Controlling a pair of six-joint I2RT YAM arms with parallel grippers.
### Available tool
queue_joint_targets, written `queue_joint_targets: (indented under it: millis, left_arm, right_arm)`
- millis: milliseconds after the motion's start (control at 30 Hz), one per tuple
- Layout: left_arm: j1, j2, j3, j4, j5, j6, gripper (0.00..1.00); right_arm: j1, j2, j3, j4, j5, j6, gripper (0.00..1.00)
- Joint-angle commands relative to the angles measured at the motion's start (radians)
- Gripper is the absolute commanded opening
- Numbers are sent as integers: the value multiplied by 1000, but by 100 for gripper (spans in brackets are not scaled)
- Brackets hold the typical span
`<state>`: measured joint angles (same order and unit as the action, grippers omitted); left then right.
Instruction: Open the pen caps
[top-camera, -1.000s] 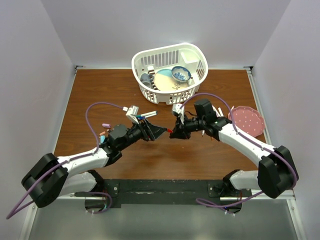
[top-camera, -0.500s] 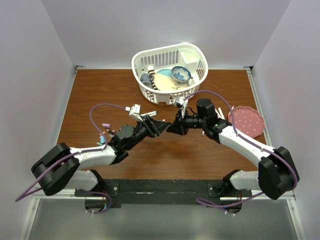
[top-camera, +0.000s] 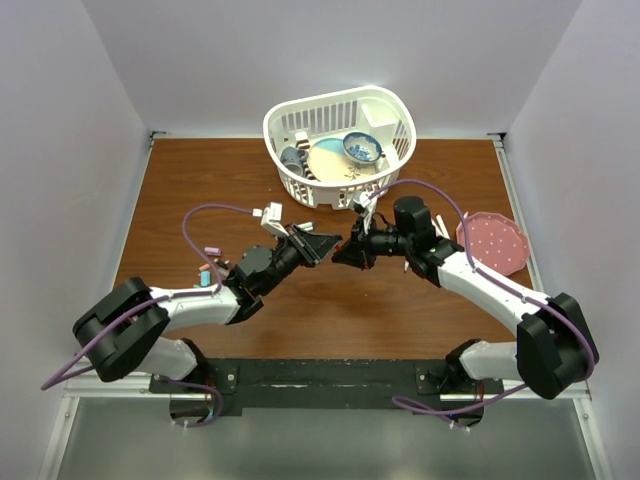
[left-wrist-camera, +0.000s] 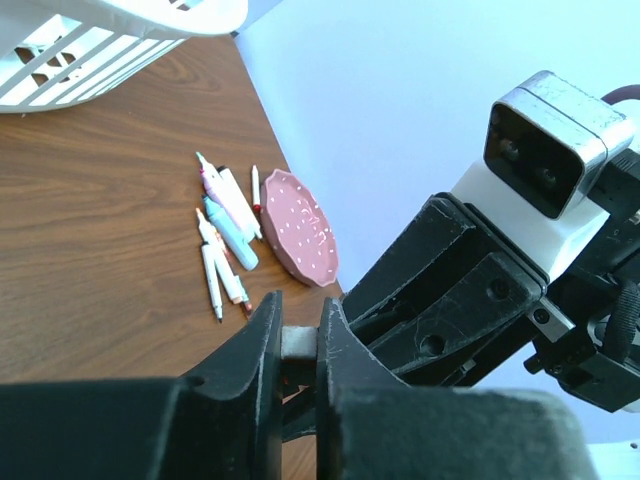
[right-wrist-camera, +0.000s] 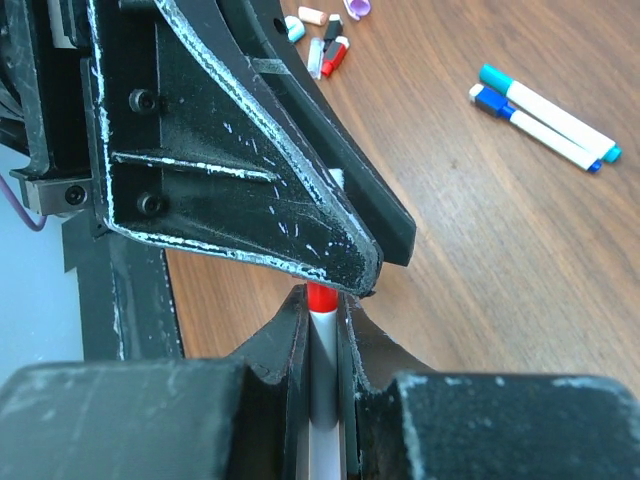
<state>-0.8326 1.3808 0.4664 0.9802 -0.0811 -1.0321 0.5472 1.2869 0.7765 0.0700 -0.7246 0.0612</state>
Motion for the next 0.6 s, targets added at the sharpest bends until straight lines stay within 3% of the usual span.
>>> queue_joint_targets:
  millis: [0, 133, 200, 333, 567]
  left_arm:
    - [6, -70, 21, 29, -87, 90, 0]
    - [143, -245, 28, -106, -253, 237, 0]
    - [220, -342, 43, -176, -324, 242, 0]
    - [407, -413, 135, -320, -315, 303, 0]
    - [490, -509, 117, -550, -315, 299, 0]
  right_arm:
    - [-1, -5, 0, 16, -19, 17, 0]
    - [-1, 8, -6, 20, -61, 28, 0]
    - [-1, 14, -9, 22, -73, 26, 0]
    - [0, 20, -8, 11, -72, 3, 0]
    - [2, 12, 17, -56, -30, -85, 0]
